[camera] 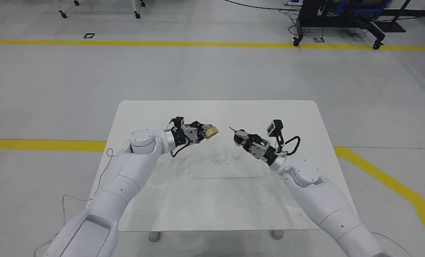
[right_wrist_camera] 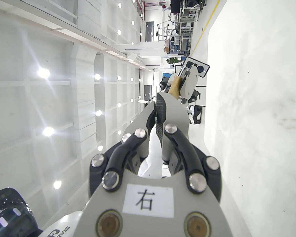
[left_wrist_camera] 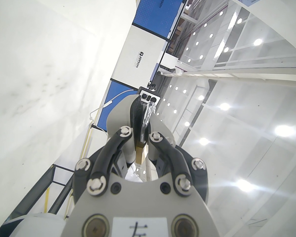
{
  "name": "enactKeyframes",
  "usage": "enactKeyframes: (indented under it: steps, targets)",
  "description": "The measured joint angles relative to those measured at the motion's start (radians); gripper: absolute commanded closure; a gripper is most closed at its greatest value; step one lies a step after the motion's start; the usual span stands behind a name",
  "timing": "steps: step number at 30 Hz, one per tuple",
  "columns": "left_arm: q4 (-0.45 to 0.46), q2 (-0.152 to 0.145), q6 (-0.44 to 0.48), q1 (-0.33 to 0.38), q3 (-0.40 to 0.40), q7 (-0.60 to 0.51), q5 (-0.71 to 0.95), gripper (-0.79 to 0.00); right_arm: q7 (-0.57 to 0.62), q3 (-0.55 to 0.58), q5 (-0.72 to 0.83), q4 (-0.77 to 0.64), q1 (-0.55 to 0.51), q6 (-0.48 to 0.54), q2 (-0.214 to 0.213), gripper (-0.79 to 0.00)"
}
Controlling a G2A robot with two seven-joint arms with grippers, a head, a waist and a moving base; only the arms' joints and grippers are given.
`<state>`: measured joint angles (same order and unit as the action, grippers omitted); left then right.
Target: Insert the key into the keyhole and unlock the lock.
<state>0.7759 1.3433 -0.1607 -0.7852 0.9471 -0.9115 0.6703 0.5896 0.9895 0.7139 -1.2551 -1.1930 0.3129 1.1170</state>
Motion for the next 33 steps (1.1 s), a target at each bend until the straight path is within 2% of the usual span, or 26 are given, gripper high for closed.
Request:
enactKeyframes:
  steps: [5, 9, 14, 16, 23, 33]
  targets:
    - [0.002, 0.005, 0.003, 0.001, -0.009, 0.017, -0.019, 0.0, -0.193, -0.054, -0.136, -0.024, -0.005, -0.072, 0.02, 0.0]
    - [0.01, 0.005, 0.027, -0.004, -0.007, 0.045, -0.041, 0.0, -0.289, -0.096, -0.22, -0.051, -0.013, -0.066, 0.037, 0.0]
    - [0.04, 0.001, 0.072, -0.019, 0.006, 0.114, -0.086, 0.0, -0.498, -0.137, -0.379, -0.114, -0.045, -0.06, 0.056, 0.0]
    - [0.057, -0.001, 0.085, -0.029, 0.008, 0.139, -0.104, 0.0, -0.539, -0.144, -0.408, -0.131, -0.056, -0.06, 0.061, 0.0]
    - [0.11, -0.006, 0.079, -0.059, 0.019, 0.177, -0.142, 0.0, -0.558, -0.139, -0.437, -0.152, -0.078, -0.062, 0.073, 0.0]
    - [0.134, -0.008, 0.066, -0.073, 0.031, 0.188, -0.161, 0.0, -0.514, -0.122, -0.461, -0.166, -0.09, -0.077, 0.082, 0.0]
